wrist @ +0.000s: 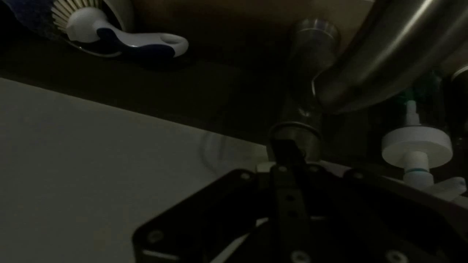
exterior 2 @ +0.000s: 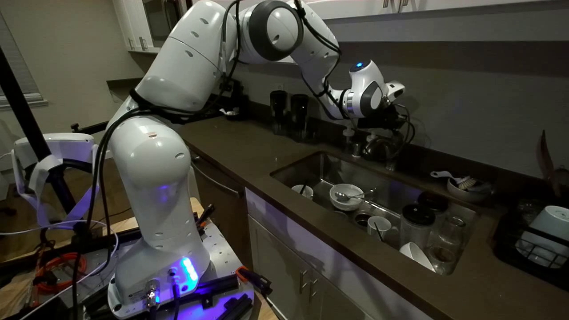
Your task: Push the faucet handle upwards
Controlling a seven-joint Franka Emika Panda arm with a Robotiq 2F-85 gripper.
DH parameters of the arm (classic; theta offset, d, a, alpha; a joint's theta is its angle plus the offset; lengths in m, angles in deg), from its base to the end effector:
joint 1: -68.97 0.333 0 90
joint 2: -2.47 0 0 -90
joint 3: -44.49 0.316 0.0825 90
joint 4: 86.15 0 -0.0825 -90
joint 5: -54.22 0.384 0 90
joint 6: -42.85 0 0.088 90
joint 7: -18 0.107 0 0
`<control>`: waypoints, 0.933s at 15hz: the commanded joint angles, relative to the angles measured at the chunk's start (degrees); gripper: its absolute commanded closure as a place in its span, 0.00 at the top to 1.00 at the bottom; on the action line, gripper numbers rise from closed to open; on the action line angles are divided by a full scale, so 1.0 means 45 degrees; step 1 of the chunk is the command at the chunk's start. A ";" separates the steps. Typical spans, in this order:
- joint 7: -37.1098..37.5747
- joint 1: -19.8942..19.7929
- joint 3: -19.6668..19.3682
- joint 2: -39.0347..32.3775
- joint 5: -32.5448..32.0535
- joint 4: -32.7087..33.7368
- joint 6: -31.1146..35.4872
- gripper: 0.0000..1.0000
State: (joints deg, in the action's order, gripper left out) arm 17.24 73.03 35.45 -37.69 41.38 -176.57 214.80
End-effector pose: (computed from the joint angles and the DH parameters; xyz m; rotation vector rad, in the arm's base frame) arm 0.7476 -0.0233 0.3137 2.7200 0.2896 1.0129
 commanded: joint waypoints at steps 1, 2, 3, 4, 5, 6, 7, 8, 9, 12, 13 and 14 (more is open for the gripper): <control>0.0133 0.0143 -0.0178 0.0580 0.0087 -0.0793 0.0558 0.00; 0.0133 0.0155 -0.0195 0.0595 0.0097 -0.0824 0.0628 0.00; 0.0068 0.0104 -0.0145 0.0570 0.0117 -0.0777 0.0670 0.00; 0.0010 0.0066 -0.0084 0.0567 0.0136 -0.0766 0.0695 0.00; -0.0077 -0.0008 0.0041 0.0550 0.0164 -0.0714 0.0715 0.00; -0.0181 -0.0083 0.0171 0.0569 0.0175 -0.0703 0.0700 0.00; -0.0254 -0.0125 0.0261 0.0568 0.0176 -0.0649 0.0660 0.00; -0.0286 -0.0130 0.0277 0.0545 0.0163 -0.0537 0.0601 0.00; -0.0307 -0.0159 0.0316 0.0538 0.0175 -0.0459 0.0564 0.00; -0.0452 -0.0310 0.0549 0.0487 0.0220 -0.0160 0.0415 0.00; -0.0526 -0.0407 0.0679 0.0474 0.0248 -0.0057 0.0341 0.00; -0.0604 -0.0522 0.0833 0.0445 0.0280 0.0069 0.0262 0.00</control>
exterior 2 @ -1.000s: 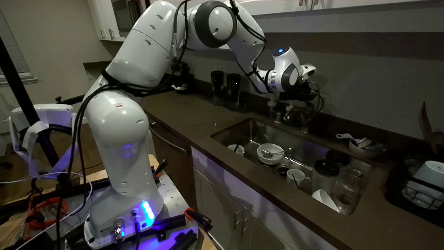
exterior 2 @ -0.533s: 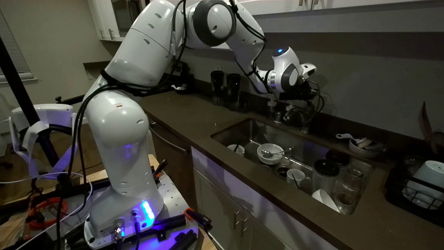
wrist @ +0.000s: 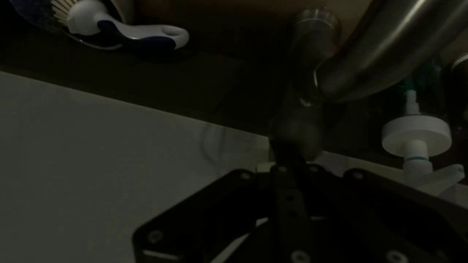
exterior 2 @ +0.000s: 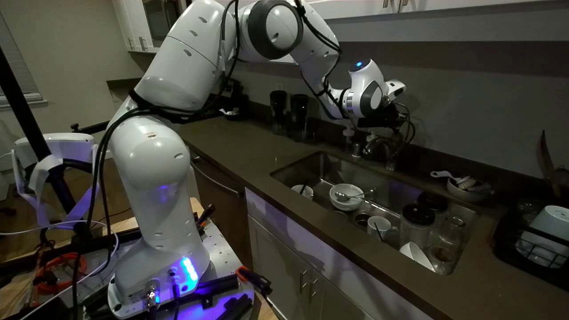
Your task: Push the faucet handle upwards
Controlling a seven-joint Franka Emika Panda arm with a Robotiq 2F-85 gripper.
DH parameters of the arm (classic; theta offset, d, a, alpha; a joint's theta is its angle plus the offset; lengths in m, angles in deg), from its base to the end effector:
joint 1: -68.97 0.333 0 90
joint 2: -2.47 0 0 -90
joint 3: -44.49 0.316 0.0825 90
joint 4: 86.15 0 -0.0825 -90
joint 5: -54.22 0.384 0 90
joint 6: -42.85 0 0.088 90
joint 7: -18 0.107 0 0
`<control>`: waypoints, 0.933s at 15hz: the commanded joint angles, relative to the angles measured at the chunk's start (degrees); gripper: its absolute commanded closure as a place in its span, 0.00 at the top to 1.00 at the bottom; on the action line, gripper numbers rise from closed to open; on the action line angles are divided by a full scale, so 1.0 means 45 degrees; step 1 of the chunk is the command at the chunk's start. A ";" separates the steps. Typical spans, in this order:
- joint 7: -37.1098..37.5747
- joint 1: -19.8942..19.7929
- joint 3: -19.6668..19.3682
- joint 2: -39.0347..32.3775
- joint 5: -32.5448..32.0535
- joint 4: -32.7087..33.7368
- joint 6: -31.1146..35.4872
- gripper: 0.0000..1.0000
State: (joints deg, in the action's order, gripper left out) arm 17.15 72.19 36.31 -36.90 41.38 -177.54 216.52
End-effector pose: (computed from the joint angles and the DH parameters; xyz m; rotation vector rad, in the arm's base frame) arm 0.7448 -0.0250 0.3191 2.7174 0.2855 1.0528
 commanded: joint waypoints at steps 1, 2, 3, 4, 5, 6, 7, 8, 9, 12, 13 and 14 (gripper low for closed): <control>-0.0607 -0.0404 0.0740 0.0239 0.0300 0.0383 -0.0182 0.00; -0.0673 -0.0507 0.0892 0.0188 0.0322 0.0537 -0.0277 0.00; -0.0724 -0.0589 0.1016 0.0159 0.0336 0.0639 -0.0355 0.00; -0.0787 -0.0651 0.1116 0.0126 0.0333 0.0746 -0.0437 0.00; -0.0873 -0.0724 0.1244 0.0105 0.0347 0.0851 -0.0524 0.00; -0.0929 -0.0761 0.1315 0.0073 0.0344 0.0976 -0.0622 0.00; -0.0948 -0.0773 0.1346 0.0041 0.0340 0.1120 -0.0753 0.00; -0.0981 -0.0785 0.1389 0.0013 0.0337 0.1283 -0.0929 0.00; -0.1029 -0.0797 0.1422 -0.0015 0.0328 0.1435 -0.1051 0.00; -0.1173 -0.0814 0.1610 -0.0177 0.0359 0.2134 -0.1164 0.00; -0.1261 -0.0861 0.1812 -0.0240 0.0397 0.2321 -0.1135 0.00; -0.1269 -0.0861 0.1944 -0.0291 0.0432 0.2437 -0.1156 0.00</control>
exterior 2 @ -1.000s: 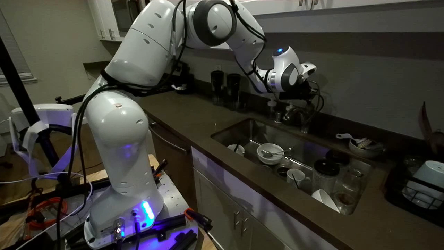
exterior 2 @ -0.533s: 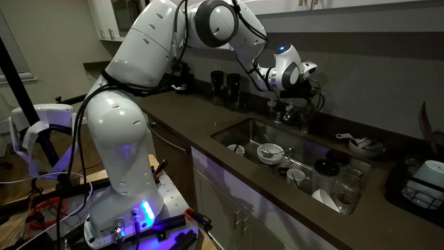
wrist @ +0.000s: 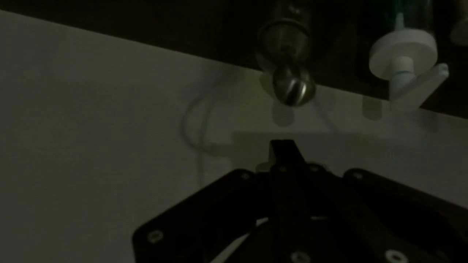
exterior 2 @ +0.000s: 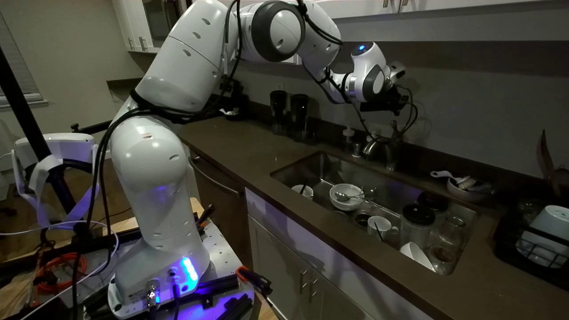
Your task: Push the faucet handle upwards
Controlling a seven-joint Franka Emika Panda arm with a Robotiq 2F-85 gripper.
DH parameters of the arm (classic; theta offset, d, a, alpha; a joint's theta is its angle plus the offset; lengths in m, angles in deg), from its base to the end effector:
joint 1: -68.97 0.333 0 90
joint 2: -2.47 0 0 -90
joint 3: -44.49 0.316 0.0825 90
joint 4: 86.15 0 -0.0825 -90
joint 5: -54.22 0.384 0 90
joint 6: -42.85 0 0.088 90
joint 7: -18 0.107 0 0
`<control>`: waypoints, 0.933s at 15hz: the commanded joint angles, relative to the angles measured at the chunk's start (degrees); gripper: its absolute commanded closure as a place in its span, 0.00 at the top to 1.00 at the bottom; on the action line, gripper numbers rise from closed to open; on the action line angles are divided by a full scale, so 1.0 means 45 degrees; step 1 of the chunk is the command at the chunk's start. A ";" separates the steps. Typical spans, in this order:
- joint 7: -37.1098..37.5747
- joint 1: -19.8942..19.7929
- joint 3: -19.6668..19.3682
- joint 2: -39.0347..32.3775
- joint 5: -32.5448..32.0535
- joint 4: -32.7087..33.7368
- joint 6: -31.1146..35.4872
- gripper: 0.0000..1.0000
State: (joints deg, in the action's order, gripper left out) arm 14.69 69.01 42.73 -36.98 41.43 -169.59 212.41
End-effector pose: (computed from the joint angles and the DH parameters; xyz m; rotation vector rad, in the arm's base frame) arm 0.7692 -0.0020 0.3744 2.7111 0.3344 1.1609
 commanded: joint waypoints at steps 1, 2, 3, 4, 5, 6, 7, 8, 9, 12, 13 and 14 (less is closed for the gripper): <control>-0.0732 -0.0157 0.0597 -0.0324 0.0433 0.0725 -0.0236 0.00; -0.0655 -0.0106 0.0590 -0.0364 0.0435 0.0725 -0.0231 0.00; -0.0597 -0.0081 0.0579 -0.0358 0.0430 0.0690 -0.0220 0.00; -0.0601 -0.0107 0.0622 -0.0364 0.0445 0.0607 -0.0163 0.00; -0.0680 -0.0196 0.0739 -0.0359 0.0483 0.0484 -0.0092 0.00; -0.0841 -0.0347 0.0967 -0.0353 0.0553 0.0370 -0.0042 0.00; -0.1031 -0.0530 0.1257 -0.0336 0.0641 0.0249 0.0001 0.00; -0.1100 -0.0605 0.1379 -0.0345 0.0687 0.0196 0.0035 0.00; -0.1309 -0.0792 0.1663 -0.0336 0.0820 0.0102 0.0065 0.00; -0.1729 -0.1180 0.2250 -0.0326 0.1109 -0.0029 -0.0134 0.00; -0.1780 -0.1236 0.2332 -0.0326 0.1161 -0.0034 -0.0224 0.00; -0.1765 -0.1258 0.2340 -0.0310 0.1217 -0.0068 -0.0303 0.00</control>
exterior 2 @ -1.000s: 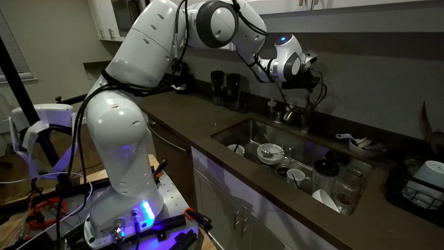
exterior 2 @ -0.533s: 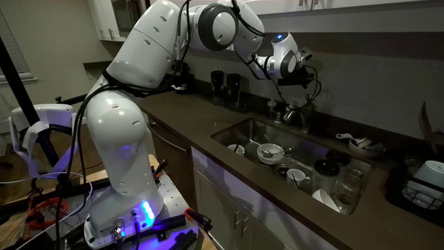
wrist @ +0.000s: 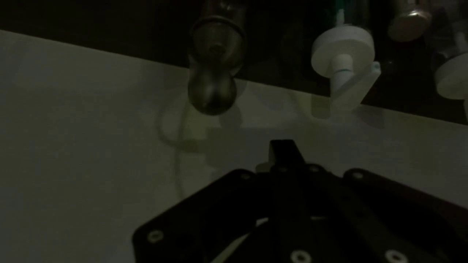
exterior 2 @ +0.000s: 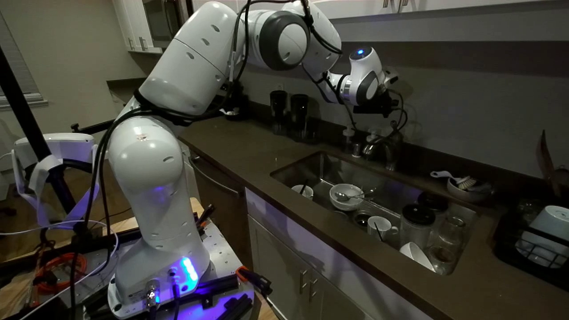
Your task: Push the faucet handle upwards
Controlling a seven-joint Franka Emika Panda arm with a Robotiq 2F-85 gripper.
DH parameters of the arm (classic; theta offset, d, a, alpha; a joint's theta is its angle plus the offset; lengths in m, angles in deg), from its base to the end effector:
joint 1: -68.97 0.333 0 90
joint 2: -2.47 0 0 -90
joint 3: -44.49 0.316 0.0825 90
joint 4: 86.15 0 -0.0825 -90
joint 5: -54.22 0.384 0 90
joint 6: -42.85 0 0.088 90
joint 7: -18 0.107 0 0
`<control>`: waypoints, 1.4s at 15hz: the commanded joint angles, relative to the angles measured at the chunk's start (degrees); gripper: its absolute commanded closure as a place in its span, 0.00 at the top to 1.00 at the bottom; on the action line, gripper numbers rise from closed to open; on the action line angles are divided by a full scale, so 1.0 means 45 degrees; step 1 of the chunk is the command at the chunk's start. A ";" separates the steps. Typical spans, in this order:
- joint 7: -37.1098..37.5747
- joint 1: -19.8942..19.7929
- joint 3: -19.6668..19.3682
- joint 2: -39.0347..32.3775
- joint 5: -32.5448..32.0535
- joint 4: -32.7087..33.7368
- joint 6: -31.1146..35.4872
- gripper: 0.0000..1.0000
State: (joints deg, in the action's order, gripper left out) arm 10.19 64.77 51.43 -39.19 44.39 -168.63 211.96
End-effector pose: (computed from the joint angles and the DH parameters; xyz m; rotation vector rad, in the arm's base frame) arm 0.7728 0.0229 0.3564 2.8125 0.3895 1.1815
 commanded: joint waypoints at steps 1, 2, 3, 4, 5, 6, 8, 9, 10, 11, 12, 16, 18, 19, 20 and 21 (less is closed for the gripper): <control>-0.0754 -0.0312 0.0379 0.0227 0.0585 -0.0367 -0.0265 0.00; -0.0736 -0.0302 0.0335 0.0242 0.0591 -0.0433 -0.0287 0.00; -0.0612 -0.0206 0.0190 0.0280 0.0557 -0.0535 -0.0291 0.00; -0.0495 -0.0116 0.0041 0.0313 0.0513 -0.0622 -0.0280 0.00; -0.0487 -0.0106 0.0013 0.0356 0.0498 -0.0737 -0.0251 0.00; -0.0378 -0.0022 -0.0118 0.0409 0.0460 -0.0865 -0.0209 0.00; -0.0296 0.0048 -0.0266 0.0518 0.0419 -0.1155 -0.0097 0.00; -0.0244 0.0100 -0.0370 0.0566 0.0391 -0.1305 -0.0018 0.00; -0.0210 0.0133 -0.0428 0.0613 0.0383 -0.1438 0.0045 0.00; -0.0124 0.0203 -0.0552 0.0670 0.0359 -0.1576 0.0112 0.00; -0.0075 0.0240 -0.0641 0.0739 0.0340 -0.1749 0.0218 0.00; 0.0069 0.0395 -0.0999 0.1019 0.0284 -0.2348 0.0483 0.00; 0.0233 0.0566 -0.1313 0.1085 0.0232 -0.2531 0.0724 0.00; 0.0346 0.0701 -0.1522 0.1095 0.0189 -0.2560 0.0851 0.00; 0.0472 0.0866 -0.1778 0.1078 0.0136 -0.2559 0.0969 0.00; 0.0613 0.1062 -0.2065 0.1067 0.0087 -0.2558 0.1032 0.00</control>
State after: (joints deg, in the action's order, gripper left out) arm 10.75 66.92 45.65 -36.42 44.90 -177.42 214.85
